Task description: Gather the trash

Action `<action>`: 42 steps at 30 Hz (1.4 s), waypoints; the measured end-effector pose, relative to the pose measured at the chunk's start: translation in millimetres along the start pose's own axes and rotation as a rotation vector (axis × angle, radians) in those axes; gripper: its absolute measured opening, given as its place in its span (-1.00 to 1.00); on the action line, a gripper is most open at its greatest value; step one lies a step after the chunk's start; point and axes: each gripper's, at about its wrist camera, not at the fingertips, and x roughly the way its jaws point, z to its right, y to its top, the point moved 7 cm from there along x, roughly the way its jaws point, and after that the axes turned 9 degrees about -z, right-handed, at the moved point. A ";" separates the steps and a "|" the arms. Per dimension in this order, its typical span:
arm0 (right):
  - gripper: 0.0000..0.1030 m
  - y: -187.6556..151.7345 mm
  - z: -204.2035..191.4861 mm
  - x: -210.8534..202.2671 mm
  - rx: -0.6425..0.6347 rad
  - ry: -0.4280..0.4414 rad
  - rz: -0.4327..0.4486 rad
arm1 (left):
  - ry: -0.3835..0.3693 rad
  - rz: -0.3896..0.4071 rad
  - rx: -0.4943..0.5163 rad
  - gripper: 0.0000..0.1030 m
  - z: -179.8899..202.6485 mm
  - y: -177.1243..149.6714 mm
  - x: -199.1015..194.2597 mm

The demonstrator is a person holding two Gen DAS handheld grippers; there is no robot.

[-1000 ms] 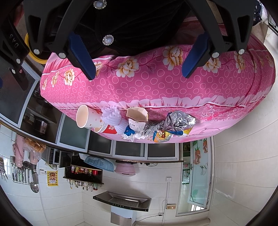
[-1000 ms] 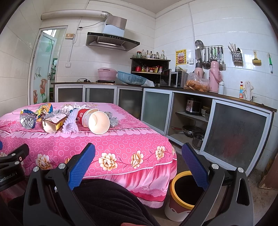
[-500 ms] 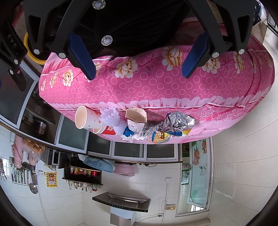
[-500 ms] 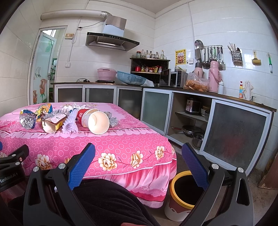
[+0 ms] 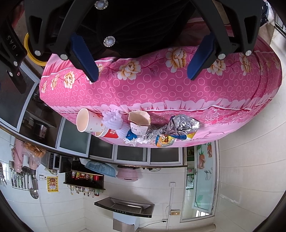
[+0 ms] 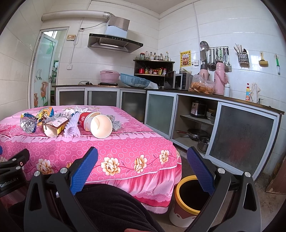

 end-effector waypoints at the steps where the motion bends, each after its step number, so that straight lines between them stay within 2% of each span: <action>1: 0.85 -0.1 -0.2 0.0 0.001 0.000 0.000 | 0.003 -0.001 -0.002 0.85 -0.8 0.7 0.2; 12: 0.85 2.3 3.6 1.5 0.011 -0.002 -0.001 | 0.025 -0.003 -0.007 0.85 -3.8 2.9 0.0; 18: 0.85 2.3 6.6 2.8 0.034 0.006 -0.011 | 0.026 -0.060 -0.021 0.85 -8.5 2.1 12.2; 22: 0.85 2.4 9.0 11.4 0.046 -0.008 -0.048 | 0.028 -0.082 -0.029 0.85 -8.5 1.1 17.9; 27: 0.85 8.0 18.0 23.5 0.042 -0.060 -0.076 | -0.030 -0.069 -0.060 0.85 -13.4 7.0 19.5; 30: 0.85 17.3 23.7 33.2 0.047 -0.048 -0.073 | -0.041 -0.078 -0.065 0.85 -18.0 14.8 25.1; 33: 0.85 27.5 20.8 47.3 -0.014 -0.028 -0.072 | -0.065 -0.086 -0.079 0.85 -25.8 26.7 29.9; 36: 0.85 35.4 10.4 62.8 -0.108 0.003 -0.079 | -0.025 -0.094 -0.068 0.85 -39.8 42.5 37.6; 42: 0.85 53.3 -9.9 96.6 -0.176 0.101 -0.122 | 0.098 -0.096 -0.038 0.85 -91.0 87.9 55.4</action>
